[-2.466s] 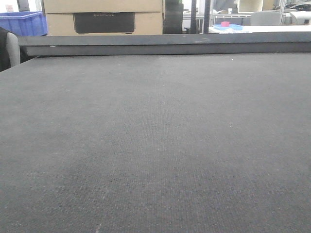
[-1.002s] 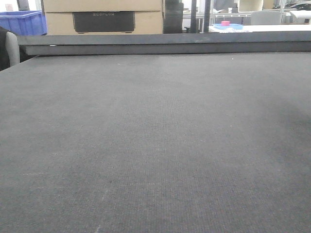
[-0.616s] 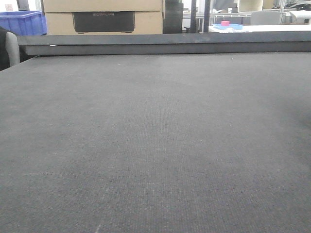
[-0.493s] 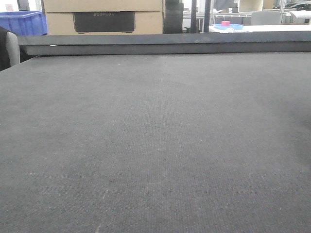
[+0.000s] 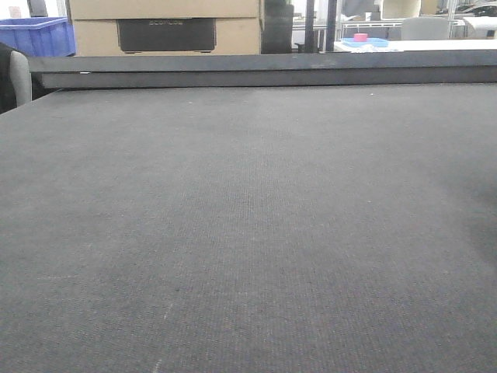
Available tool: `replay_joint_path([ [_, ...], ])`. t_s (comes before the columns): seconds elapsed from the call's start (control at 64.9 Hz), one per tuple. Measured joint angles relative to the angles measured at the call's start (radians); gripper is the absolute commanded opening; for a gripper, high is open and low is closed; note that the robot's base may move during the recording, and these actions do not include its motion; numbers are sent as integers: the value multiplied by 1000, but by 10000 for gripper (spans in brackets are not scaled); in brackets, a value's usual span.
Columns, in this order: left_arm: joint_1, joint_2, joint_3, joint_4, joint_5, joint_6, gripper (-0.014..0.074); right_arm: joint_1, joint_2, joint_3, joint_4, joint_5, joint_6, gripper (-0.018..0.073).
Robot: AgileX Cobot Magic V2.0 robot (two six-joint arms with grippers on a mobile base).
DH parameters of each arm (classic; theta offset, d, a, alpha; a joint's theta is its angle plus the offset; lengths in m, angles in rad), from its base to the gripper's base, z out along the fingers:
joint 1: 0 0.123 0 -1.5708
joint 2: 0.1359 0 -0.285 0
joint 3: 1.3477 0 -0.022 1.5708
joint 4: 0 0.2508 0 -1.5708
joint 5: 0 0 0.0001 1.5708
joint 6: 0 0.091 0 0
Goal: Place valve from conveyor to right shelf box
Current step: 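Close left and right grippers around the white ends of each valve, then lift both held valves up off the belt surface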
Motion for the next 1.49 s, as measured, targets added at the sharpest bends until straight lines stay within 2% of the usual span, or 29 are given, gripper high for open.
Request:
replay_joint_path([
  [0.385,0,0,0,0,35,0,-111,0,69,2,-32,-7,2,559],
  [0.493,0,0,0,0,37,0,-111,0,71,2,-34,-16,8,513],
  [0.601,0,0,0,0,41,0,-111,0,71,2,-36,-22,19,404],
  [0.693,0,0,0,0,44,0,-111,0,71,2,-36,-29,19,252],
  [0.817,0,0,0,0,44,0,-111,0,71,2,-38,-24,30,-97],
  [0.832,0,0,0,0,44,0,-111,0,71,2,-38,-24,30,-165],
  [0.955,12,0,-11,7,79,2,-111,0,71,2,-40,-19,32,-162],
  [1.032,31,0,-33,7,135,45,-111,0,66,2,-42,-18,39,-162],
  [1.125,72,0,-50,7,169,87,-111,0,40,-5,-44,6,46,-162],
  [1.233,126,2,-52,7,180,100,-111,0,-23,-49,-44,34,46,-162],
  [1.387,170,34,-52,59,184,105,-104,0,-111,-107,-44,49,48,-162],
  [1.464,174,53,-52,79,184,107,-38,0,-139,-119,-44,56,48,-162],
  [1.495,176,61,-52,79,184,112,20,0,-147,-120,-44,58,48,-162],
])
